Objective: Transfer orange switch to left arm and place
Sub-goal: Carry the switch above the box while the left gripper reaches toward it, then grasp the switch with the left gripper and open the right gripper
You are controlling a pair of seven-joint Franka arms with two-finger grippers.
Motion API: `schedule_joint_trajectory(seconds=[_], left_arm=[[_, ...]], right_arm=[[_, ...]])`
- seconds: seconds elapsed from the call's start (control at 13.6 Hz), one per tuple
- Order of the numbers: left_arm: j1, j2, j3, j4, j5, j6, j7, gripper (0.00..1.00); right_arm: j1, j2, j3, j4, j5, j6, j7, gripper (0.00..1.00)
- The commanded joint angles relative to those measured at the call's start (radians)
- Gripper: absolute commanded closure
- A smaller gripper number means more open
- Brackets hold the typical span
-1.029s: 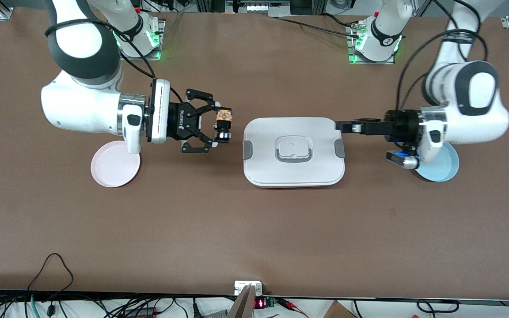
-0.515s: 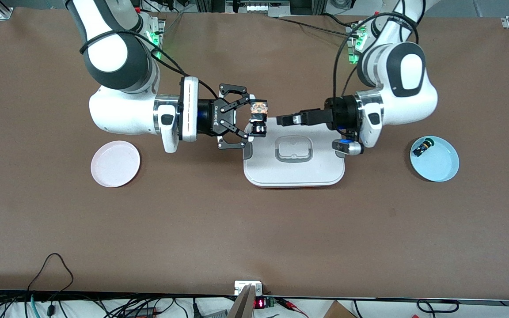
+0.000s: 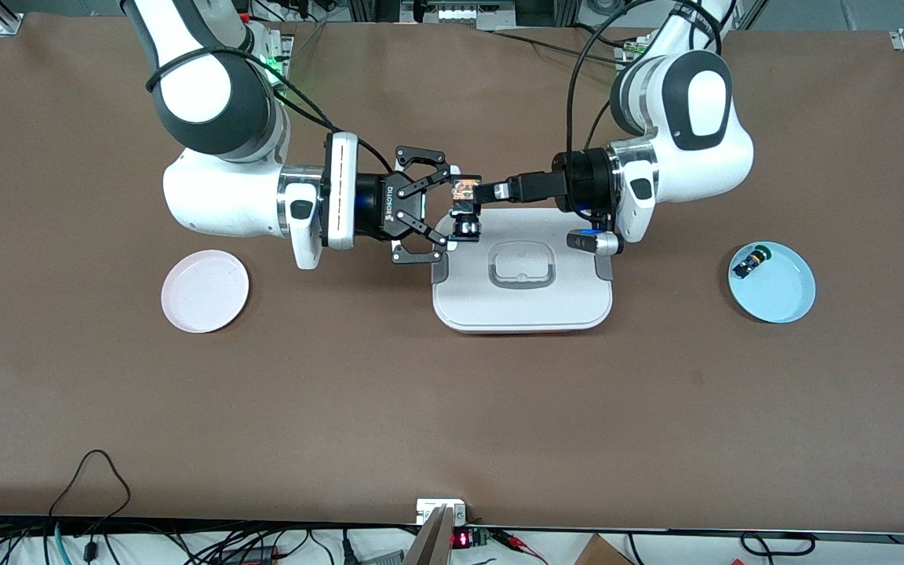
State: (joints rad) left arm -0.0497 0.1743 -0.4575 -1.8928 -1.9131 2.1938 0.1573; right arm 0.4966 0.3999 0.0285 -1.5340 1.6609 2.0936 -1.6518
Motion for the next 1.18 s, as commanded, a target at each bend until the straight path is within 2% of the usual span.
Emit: schedule_joint_trajectory(seconds=[0.0, 0.15, 0.22, 0.37, 0.44, 0.51, 0.81, 0.88, 0.96, 1.03, 1.1], left_arm=[[0.001, -0.012, -0.006, 0.017, -0.034, 0.026, 0.019, 0.01], [-0.012, -0.010, -0.006, 0.018, -0.032, 0.052, 0.027, 0.21], [-0.012, -0.010, -0.006, 0.018, -0.027, 0.053, 0.031, 0.34], [-0.013, -0.009, -0.006, 0.018, -0.023, 0.075, 0.057, 0.50], [-0.013, -0.009, -0.006, 0.018, -0.023, 0.076, 0.068, 0.72], [-0.013, -0.009, -0.007, 0.018, -0.023, 0.075, 0.073, 0.98], [0.010, -0.015, 0.002, 0.005, -0.018, 0.064, 0.082, 1.00], [0.031, -0.021, 0.002, 0.000, -0.017, 0.061, 0.080, 1.00], [0.040, -0.024, 0.002, -0.003, -0.011, 0.061, 0.080, 1.00], [0.048, -0.027, 0.003, -0.011, 0.021, 0.060, 0.080, 1.00], [0.068, -0.036, 0.005, -0.012, 0.076, 0.054, 0.077, 1.00]], right_arm=[[0.010, 0.013, -0.005, 0.025, 0.020, 0.003, -0.003, 0.89], [0.010, 0.011, -0.005, 0.025, 0.022, 0.003, -0.006, 0.89], [0.011, 0.013, -0.005, 0.023, 0.022, 0.003, -0.008, 0.89], [0.016, 0.011, -0.005, 0.023, 0.022, 0.003, -0.010, 0.89], [0.019, 0.013, -0.005, 0.022, 0.023, 0.003, -0.010, 0.89], [0.019, 0.013, -0.005, 0.020, 0.023, 0.003, -0.011, 0.89], [0.020, 0.011, -0.007, 0.015, 0.026, 0.000, -0.007, 0.87], [0.020, 0.011, -0.007, 0.011, 0.031, -0.003, 0.007, 0.73], [0.020, 0.011, -0.007, 0.000, 0.054, -0.003, 0.033, 0.17], [0.022, 0.007, -0.007, -0.011, 0.089, -0.003, 0.044, 0.00], [0.034, 0.005, -0.007, -0.012, 0.098, 0.002, 0.046, 0.00]])
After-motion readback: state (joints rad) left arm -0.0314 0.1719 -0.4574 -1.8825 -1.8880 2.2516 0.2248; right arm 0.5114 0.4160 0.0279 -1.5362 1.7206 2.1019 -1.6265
